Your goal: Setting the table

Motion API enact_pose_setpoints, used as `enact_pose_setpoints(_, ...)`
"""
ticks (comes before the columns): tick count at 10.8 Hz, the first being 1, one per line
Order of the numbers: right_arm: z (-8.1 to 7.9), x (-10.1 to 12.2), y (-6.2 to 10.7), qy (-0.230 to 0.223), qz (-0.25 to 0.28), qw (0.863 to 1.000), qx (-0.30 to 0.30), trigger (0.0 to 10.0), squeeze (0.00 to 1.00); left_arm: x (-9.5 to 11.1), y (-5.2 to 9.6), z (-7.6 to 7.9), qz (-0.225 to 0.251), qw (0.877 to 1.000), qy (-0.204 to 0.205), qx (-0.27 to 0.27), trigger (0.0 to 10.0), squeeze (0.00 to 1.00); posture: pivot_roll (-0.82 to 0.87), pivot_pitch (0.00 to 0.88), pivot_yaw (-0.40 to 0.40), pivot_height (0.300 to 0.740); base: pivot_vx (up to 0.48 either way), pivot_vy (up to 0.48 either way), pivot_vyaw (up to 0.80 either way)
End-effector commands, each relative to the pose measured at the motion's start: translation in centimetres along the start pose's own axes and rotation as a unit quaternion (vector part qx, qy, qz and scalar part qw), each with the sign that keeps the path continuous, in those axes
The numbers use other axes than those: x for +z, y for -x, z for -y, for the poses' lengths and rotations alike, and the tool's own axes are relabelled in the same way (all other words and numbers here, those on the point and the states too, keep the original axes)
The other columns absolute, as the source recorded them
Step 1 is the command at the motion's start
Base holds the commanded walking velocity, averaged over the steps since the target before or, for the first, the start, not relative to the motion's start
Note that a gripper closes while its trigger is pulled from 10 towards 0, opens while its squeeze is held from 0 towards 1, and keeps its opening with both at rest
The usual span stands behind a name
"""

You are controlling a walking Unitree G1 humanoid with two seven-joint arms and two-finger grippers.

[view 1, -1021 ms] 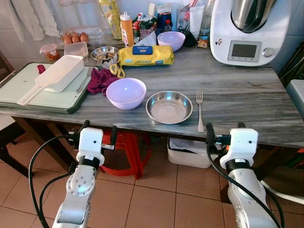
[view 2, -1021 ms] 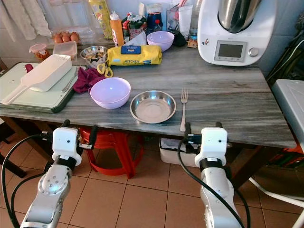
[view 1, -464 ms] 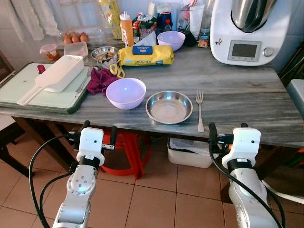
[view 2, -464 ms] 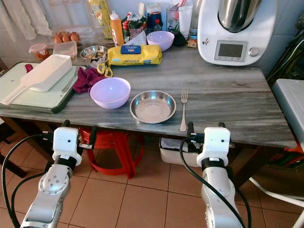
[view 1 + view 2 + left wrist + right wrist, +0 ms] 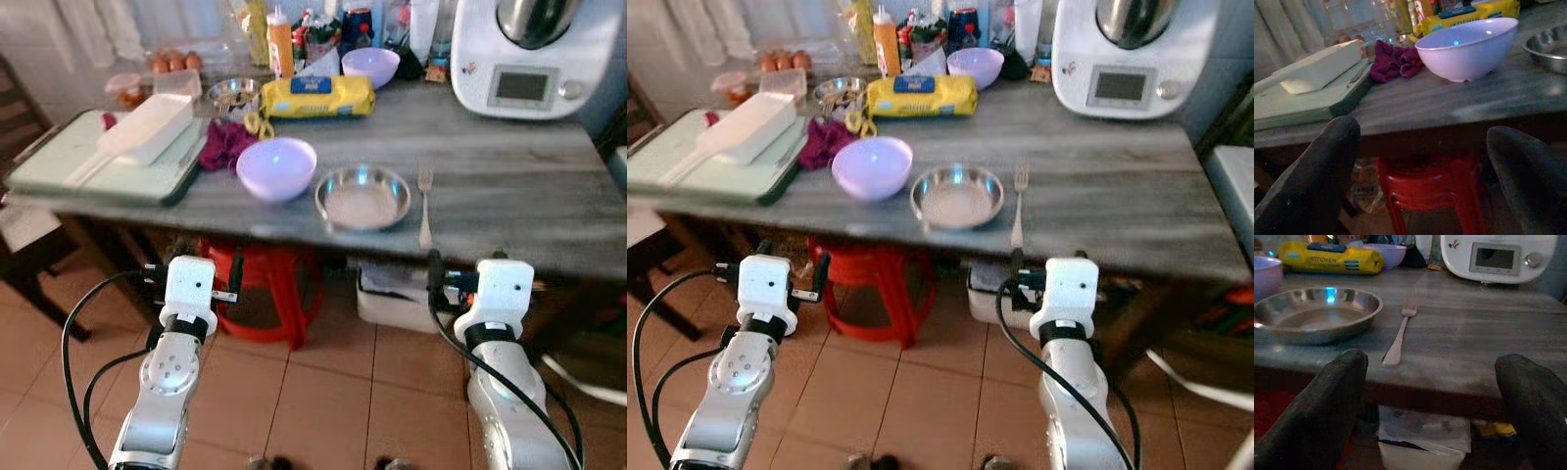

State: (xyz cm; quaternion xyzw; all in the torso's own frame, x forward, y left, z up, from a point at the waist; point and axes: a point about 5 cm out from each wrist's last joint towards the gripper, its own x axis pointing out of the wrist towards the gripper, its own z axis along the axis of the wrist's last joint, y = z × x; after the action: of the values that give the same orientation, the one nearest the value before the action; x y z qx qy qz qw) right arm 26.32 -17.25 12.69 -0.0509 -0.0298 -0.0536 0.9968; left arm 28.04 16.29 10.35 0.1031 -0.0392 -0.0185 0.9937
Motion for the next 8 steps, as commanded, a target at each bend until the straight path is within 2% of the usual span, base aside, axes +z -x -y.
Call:
enact_pose_setpoints(1, 0.14, -0.03, -0.04, 0.002, -0.001, 1.0, 0.002, 10.0, 0.0, 0.05, 0.02, -0.22, -0.001, 1.0, -0.004, 0.003, 10.0, 0.0, -0.16, 0.069, 0.097, 0.74, 0.0, 0.0, 0.0)
enact_pose_setpoints(2, 0.18, 0.03, -0.06, -0.001, 0.002, 1.0, -0.001, 10.0, 0.0, 0.05, 0.04, -0.19, -0.002, 1.0, -0.003, 0.003, 10.0, 0.0, -0.16, 0.072, 0.1, 0.74, 0.0, 0.0, 0.0)
enact_pose_setpoints(8, 0.27, 0.31, -0.49, -0.013, 0.014, 1.0, -0.016, 10.0, 0.0, -0.5, 0.17, -0.05, -0.01, 1.0, -0.011, -0.009, 10.0, 0.0, -0.16, 0.071, 0.107, 0.74, -0.349, 0.0, 0.0)
